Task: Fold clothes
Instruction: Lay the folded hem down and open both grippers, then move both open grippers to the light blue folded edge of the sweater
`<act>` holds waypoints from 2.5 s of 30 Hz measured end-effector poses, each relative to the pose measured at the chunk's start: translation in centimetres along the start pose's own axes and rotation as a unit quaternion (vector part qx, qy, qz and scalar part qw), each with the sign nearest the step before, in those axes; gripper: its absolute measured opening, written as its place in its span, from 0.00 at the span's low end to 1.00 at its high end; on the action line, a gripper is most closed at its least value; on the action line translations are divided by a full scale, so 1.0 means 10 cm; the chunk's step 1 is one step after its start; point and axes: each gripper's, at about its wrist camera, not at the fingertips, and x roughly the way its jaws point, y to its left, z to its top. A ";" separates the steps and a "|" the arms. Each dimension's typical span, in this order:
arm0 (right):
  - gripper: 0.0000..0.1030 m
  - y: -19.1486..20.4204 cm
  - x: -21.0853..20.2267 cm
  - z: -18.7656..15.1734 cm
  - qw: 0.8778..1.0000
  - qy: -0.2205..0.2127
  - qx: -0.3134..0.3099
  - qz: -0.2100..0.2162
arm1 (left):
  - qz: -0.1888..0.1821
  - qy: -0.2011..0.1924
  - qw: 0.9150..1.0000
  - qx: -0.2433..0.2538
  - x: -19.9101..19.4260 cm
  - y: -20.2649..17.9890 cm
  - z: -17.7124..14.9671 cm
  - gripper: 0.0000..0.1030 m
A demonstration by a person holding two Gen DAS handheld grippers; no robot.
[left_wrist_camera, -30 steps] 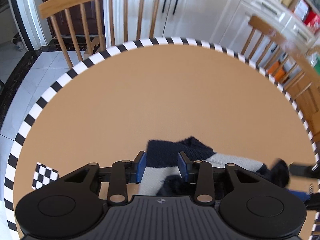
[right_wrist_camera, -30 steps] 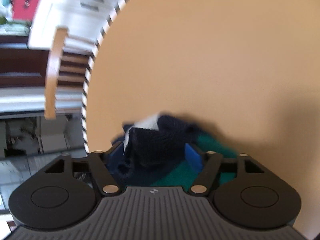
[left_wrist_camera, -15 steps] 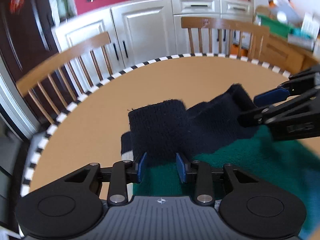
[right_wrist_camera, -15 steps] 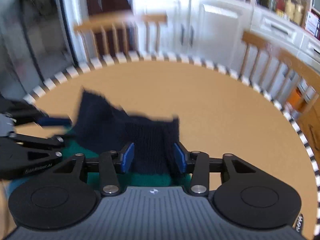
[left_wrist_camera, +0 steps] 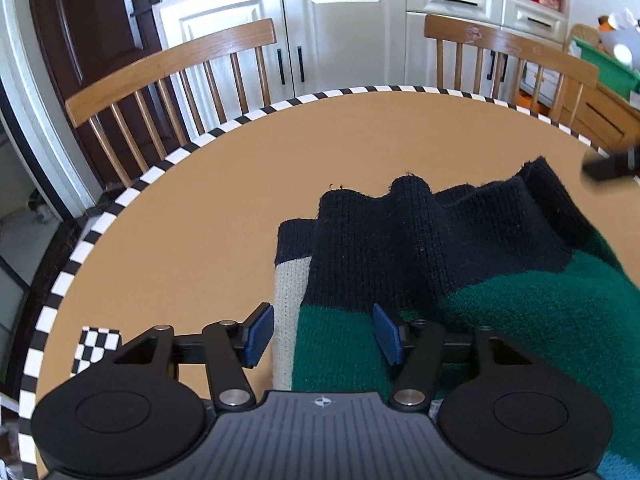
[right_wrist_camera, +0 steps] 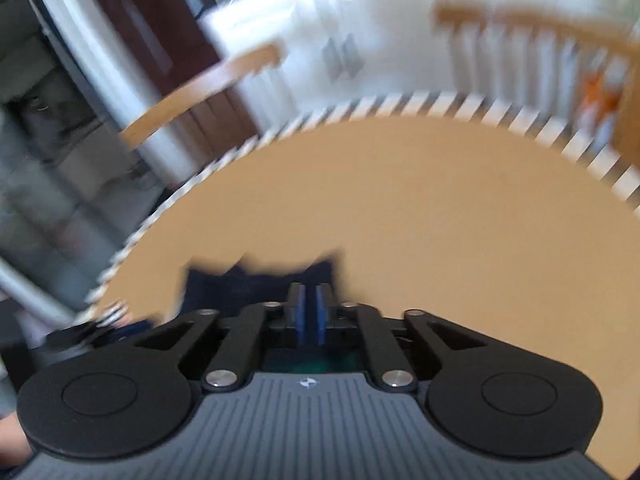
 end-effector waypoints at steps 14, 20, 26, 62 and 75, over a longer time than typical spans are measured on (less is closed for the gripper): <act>0.09 -0.01 0.22 -0.02 0.999 0.002 -0.007 -0.041 | -0.040 0.025 0.998 -0.049 0.12 0.16 0.08 0.59; 0.09 -0.28 0.41 0.00 0.997 0.024 0.022 -0.075 | -0.031 0.031 0.998 -0.055 0.16 0.14 0.08 0.63; 0.25 0.00 0.26 -0.06 0.994 0.008 -0.018 -0.103 | 0.001 0.044 0.999 -0.014 0.02 0.05 0.14 0.61; 0.24 0.95 -0.54 -1.96 0.985 -0.030 -0.131 -0.111 | -0.030 0.056 0.998 0.026 -1.16 -0.18 -1.09 0.60; 0.24 0.92 -0.45 -2.01 0.987 -0.024 -0.105 -0.122 | -0.053 0.106 0.992 -0.039 -0.91 0.00 -1.12 0.73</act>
